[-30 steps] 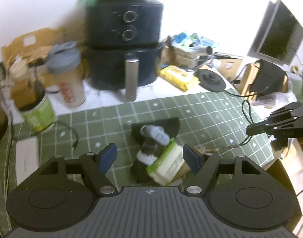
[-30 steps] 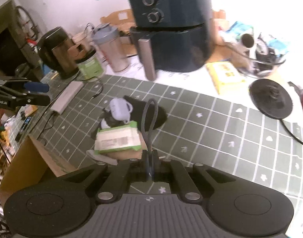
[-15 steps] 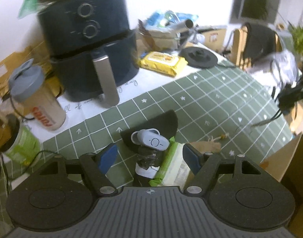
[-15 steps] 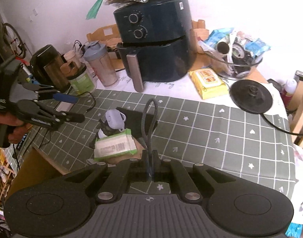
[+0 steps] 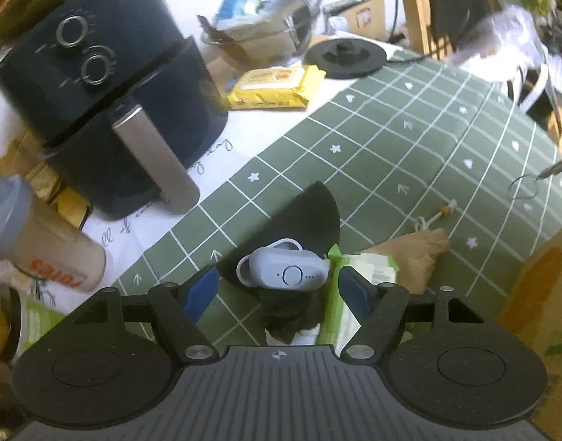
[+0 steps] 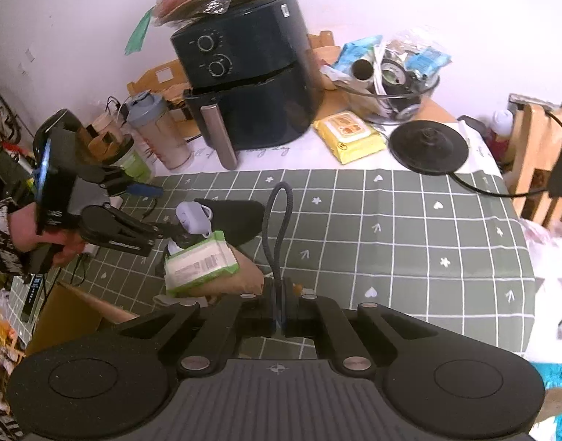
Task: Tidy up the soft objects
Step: 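Grasp the grey earbud case with the left gripper while right holds the cord, then carry the earbud case to the box and release it from the left gripper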
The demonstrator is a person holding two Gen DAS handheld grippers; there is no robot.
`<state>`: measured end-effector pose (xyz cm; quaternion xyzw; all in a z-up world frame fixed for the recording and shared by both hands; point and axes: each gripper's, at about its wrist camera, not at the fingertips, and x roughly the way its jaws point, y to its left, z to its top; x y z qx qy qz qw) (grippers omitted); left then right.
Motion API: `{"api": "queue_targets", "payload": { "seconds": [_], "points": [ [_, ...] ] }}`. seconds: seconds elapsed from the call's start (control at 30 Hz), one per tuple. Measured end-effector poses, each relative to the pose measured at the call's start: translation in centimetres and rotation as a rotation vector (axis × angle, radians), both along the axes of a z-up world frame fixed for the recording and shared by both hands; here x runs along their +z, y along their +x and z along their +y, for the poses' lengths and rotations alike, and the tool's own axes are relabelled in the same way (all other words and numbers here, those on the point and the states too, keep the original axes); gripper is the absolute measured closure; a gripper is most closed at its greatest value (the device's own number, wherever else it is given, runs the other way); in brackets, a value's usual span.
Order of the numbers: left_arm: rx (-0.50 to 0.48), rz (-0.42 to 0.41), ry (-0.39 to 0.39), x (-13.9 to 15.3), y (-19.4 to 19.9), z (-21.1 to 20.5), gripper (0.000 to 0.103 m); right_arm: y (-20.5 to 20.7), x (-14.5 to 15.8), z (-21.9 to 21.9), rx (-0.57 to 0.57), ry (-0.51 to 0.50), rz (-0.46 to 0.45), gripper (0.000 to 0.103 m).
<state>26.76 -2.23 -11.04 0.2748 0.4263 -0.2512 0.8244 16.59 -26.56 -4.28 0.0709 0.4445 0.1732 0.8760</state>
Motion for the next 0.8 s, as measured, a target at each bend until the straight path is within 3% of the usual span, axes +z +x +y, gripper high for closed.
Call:
{"api": "queue_targets", "payload": {
  "seconds": [0.1,0.37,0.8],
  "points": [
    [-0.026,-0.005,0.034,-1.0,0.4,-0.6,0.033,-0.6,0.2,-0.2,-0.017,0.004,-0.002,0.098],
    [-0.072,0.004,0.114,-3.2,0.9,-2.0,0.050,-2.1,0.2,-1.5,-0.072,0.023,0.001,0.098],
    [-0.038,-0.032,0.037,-0.5,0.4,-1.0,0.052,-2.5,0.7,-2.4,-0.098,0.031,-0.013,0.098]
  ]
}}
